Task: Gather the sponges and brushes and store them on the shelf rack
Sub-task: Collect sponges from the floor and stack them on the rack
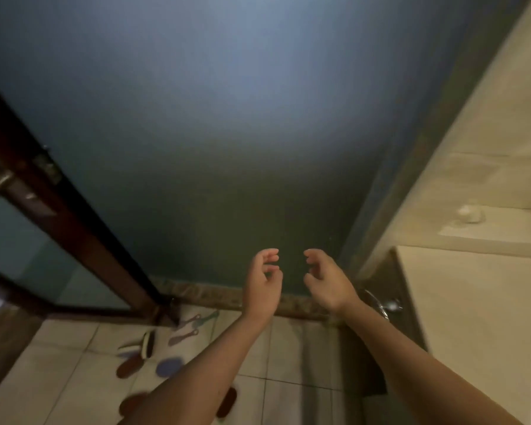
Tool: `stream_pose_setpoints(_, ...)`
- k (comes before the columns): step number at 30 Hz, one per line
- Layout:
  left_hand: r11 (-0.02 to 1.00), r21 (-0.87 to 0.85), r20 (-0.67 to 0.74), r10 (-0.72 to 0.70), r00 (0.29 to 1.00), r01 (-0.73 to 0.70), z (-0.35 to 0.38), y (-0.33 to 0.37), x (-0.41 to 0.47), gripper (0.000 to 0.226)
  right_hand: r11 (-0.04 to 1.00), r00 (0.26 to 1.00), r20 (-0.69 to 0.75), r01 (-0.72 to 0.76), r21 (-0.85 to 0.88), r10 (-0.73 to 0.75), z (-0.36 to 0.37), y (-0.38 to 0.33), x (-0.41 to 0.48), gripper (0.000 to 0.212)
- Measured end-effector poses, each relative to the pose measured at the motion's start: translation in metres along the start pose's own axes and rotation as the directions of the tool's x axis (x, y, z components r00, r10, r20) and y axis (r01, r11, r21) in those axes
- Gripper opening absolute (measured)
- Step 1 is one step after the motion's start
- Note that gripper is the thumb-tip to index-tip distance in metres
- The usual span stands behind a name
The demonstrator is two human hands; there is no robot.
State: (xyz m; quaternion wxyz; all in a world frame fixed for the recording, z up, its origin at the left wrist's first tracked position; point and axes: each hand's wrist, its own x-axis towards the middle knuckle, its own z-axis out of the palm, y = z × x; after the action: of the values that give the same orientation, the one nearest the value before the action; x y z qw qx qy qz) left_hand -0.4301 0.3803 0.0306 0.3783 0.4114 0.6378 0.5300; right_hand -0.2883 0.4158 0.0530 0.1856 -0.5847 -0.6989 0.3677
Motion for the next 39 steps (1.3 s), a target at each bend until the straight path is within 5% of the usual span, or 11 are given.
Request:
stream_pose_setpoints(10,0.990,0.000,-0.350,-0.135,0.927,0.144,-0.134,-0.069,0.009,0.037,0.975,0.919,0.356,0.209,-0.076,-0.169,0.132,-0.078,0.062,0.047)
stream_pose_setpoints(16,0.971,-0.052,-0.573,-0.222,0.789,0.235,-0.189,-0.093,0.001,0.037,0.940,0.781,0.574,0.337,-0.056,-0.246,0.202,-0.116,0.086,0.039)
stream_pose_setpoints(21,0.947,-0.127,-0.744,-0.287,0.603,0.295,-0.221,-0.109,-0.008,0.037,0.915,0.667,0.691,0.403,-0.021,-0.278,0.251,-0.139,0.102,0.040)
stream_pose_setpoints(32,0.881,-0.334,-0.825,-0.446,0.348,0.336,-0.261,-0.133,-0.035,0.037,0.844,0.420,0.874,0.535,-0.020,-0.246,0.328,-0.183,0.105,0.046)
stream_pose_setpoints(39,0.845,-0.351,-0.817,-0.487,0.309,0.404,-0.334,-0.161,-0.049,0.041,0.854,0.415,0.876,0.521,-0.006,-0.247,0.386,-0.216,0.091,0.043)
